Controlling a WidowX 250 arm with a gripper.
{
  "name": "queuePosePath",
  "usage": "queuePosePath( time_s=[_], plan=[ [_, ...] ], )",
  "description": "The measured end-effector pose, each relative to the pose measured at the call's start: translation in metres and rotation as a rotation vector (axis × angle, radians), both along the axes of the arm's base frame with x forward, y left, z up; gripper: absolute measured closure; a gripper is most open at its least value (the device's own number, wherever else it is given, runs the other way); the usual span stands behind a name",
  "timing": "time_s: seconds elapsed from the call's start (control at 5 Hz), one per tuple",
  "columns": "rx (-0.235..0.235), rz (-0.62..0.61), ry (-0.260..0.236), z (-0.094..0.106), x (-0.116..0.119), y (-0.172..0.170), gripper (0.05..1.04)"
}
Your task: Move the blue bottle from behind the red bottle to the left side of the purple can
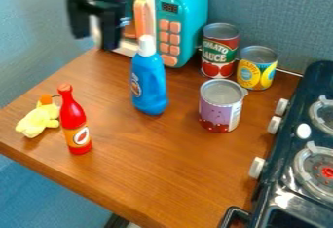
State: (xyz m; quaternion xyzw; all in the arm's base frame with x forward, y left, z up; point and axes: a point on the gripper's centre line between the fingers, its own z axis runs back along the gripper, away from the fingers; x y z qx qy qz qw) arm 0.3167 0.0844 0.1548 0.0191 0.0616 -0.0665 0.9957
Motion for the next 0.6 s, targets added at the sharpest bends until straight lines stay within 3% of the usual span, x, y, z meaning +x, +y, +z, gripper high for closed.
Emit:
queuePosePath(
  time_s=[0.2,0.4,0.6],
  plan=[
    [0.027,-0.039,0.048,-0.013,-0.028,0.025,0.079],
    [0.01,-0.026,0.018,-0.03,-0.041,0.057,0.079],
    [-0.007,0.014,-0.005,-0.033,-0.047,0.072,0.079]
  ],
)
